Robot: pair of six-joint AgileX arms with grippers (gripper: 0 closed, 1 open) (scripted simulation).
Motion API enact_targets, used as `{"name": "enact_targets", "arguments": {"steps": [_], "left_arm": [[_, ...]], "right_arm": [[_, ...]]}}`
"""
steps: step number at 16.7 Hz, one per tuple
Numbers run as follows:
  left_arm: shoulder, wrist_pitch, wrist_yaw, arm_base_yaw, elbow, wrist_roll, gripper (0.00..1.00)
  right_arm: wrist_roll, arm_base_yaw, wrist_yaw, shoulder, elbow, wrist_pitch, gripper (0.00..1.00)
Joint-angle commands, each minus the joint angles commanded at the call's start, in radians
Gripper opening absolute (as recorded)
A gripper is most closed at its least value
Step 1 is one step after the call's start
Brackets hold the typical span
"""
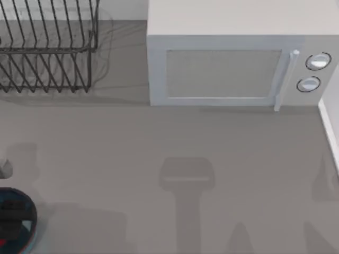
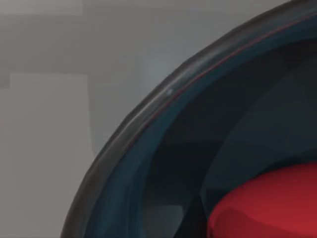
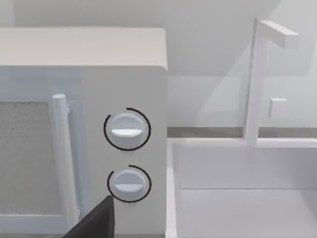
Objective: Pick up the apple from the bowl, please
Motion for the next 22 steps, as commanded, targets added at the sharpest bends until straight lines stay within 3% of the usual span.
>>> {"name": "enact_targets", "arguments": {"steps": [5,6,11,22], "left_arm": [[0.000,0.000,0.000,0.000,0.000,0.000,0.00],[-0.092,-0.090,-0.043,-0.003,0.066,0.002,0.00],[-0.080,-0.202,-0.044,-0.005,0.176,0.000,0.00],[-0.111,-1.022,-0.045,-0.019,0.957,-0.015,0.00]], "right_arm": [[0.000,0.000,0.000,0.000,0.000,0.000,1.00],[0.000,0.000,0.000,0.000,0.000,0.000,1.00],[0.000,0.000,0.000,0.000,0.000,0.000,1.00],[0.000,0.000,0.000,0.000,0.000,0.000,1.00]]}}
